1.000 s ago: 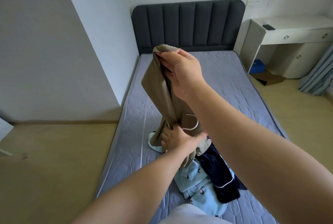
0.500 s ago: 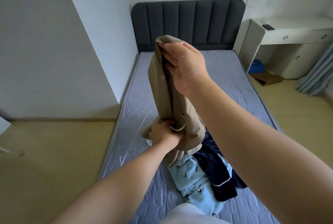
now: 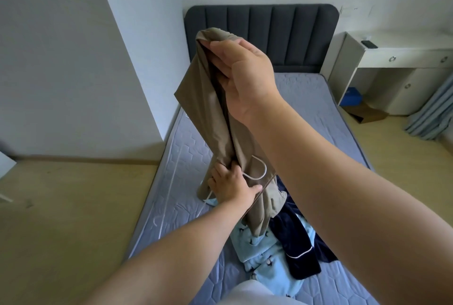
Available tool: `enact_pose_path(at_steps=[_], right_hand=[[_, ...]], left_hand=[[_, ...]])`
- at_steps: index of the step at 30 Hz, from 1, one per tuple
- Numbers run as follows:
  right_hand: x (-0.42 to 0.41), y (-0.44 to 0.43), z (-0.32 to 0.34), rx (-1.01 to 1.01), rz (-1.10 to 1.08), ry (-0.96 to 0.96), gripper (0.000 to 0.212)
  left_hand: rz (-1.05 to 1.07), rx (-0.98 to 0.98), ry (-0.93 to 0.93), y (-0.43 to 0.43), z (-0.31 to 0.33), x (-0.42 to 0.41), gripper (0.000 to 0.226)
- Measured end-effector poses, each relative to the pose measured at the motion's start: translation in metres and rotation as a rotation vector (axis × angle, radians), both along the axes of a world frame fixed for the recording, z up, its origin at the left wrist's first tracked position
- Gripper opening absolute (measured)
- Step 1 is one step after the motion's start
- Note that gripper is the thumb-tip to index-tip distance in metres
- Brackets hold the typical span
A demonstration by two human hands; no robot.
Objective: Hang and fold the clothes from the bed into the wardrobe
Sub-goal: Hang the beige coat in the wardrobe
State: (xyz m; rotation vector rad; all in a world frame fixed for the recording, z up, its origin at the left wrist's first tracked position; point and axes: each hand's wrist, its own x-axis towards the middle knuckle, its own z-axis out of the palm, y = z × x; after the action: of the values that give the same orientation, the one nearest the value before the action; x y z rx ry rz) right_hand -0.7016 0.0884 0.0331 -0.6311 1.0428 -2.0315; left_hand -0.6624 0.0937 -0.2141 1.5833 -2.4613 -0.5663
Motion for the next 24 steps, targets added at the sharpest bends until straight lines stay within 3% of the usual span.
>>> enact_pose_path(at_steps=[8,12,15,20,24], right_hand=[[-0.011,0.005,0.001,-0.02,-0.014,0.002,0.023],[-0.027,0.007,-0.006,-0.013,-0.053,0.091,0.016],[-0.05,0.006,-0.02,0.121,-0.131,0.124,0.014],[-0.082,0.002,-0.071,0.46,-0.195,0.173,0.012],[-0.088,0.012,-0.114,0.621,-0.093,0.232,0.01]], left_hand=[[0.104,0.042,0.013,-0.018,0.004,0.006,0.025],[0.109,0.089,0.244,-0.031,0.02,0.015,0.028],[0.103,0.009,0.405,-0.046,0.039,0.02,0.023],[0.114,-0.109,0.687,-0.068,0.085,0.024,0.037],[0.102,-0.031,0.79,-0.085,0.113,0.025,0.038]])
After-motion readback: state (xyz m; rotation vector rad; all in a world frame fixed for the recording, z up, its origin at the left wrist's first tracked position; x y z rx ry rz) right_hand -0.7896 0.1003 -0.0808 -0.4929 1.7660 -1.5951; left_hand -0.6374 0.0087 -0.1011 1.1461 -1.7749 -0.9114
